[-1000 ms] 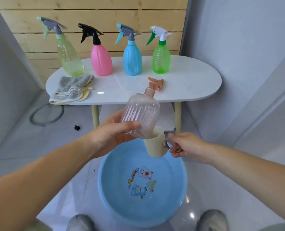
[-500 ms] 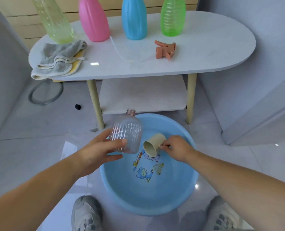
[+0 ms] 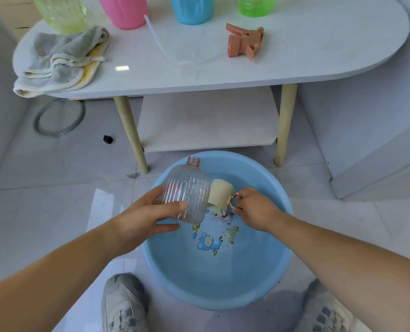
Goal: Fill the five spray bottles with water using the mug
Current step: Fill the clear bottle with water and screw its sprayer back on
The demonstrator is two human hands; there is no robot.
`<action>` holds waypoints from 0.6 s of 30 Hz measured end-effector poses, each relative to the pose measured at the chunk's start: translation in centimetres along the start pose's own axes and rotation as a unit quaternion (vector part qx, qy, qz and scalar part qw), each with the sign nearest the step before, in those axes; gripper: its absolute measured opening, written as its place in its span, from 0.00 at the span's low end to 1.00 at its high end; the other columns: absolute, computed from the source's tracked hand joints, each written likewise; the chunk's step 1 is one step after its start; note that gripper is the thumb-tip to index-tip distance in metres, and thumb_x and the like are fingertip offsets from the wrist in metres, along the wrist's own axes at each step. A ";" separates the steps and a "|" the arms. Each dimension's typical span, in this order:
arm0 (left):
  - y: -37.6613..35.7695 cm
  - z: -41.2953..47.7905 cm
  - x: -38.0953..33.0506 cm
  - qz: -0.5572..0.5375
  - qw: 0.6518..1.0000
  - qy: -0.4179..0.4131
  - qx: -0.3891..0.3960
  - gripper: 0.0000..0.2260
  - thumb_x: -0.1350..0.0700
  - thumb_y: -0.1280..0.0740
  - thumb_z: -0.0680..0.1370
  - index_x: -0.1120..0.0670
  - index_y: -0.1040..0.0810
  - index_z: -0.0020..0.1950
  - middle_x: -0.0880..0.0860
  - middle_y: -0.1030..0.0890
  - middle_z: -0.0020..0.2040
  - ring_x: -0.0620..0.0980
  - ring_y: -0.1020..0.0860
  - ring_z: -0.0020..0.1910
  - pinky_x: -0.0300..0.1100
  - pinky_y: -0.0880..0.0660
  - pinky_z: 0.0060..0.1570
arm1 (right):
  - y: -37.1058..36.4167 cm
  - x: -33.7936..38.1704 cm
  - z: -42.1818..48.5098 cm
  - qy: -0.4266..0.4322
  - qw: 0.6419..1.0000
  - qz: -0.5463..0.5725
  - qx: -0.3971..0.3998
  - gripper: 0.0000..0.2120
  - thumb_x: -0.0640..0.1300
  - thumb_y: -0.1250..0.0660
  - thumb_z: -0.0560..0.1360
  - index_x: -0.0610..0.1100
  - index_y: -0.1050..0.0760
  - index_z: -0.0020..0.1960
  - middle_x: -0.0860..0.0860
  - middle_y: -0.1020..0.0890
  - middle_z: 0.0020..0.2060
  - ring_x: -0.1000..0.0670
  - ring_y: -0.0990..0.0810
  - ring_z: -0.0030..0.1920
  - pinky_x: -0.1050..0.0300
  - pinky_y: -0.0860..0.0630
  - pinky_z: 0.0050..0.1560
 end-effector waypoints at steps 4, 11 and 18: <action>0.0 0.0 0.0 -0.008 1.000 0.000 0.000 0.36 0.48 0.18 0.62 0.48 0.23 0.70 0.55 0.15 0.62 0.53 0.15 0.60 0.51 0.20 0.59 | -0.2 0.1 0.1 -0.002 1.000 -0.007 0.006 0.18 0.52 0.43 0.83 0.42 0.19 0.56 0.46 0.25 0.56 0.46 0.31 0.63 0.61 0.36 0.55; 0.1 -0.3 -0.3 -0.011 1.000 -0.007 -0.003 0.28 0.52 0.22 0.69 0.47 0.22 0.69 0.53 0.14 0.61 0.52 0.15 0.60 0.50 0.20 0.59 | -0.4 0.2 0.0 0.013 1.000 -0.022 0.005 0.18 0.54 0.40 0.82 0.42 0.18 0.55 0.47 0.24 0.55 0.47 0.31 0.62 0.59 0.34 0.58; 0.1 -0.7 -1.2 -0.015 0.999 -0.033 -0.004 0.28 0.51 0.23 0.69 0.47 0.23 0.69 0.53 0.14 0.62 0.52 0.15 0.60 0.51 0.20 0.59 | -0.9 1.5 -0.3 -0.041 0.994 0.102 0.007 0.19 0.53 0.36 0.80 0.41 0.23 0.36 0.46 0.22 0.36 0.47 0.23 0.40 0.52 0.26 0.39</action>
Point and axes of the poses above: each hand's wrist, its own z-axis towards the middle knuckle, its own y-axis out of the back of the hand, x = y × z, the point moved 2 cm from there along z, towards the middle knuckle
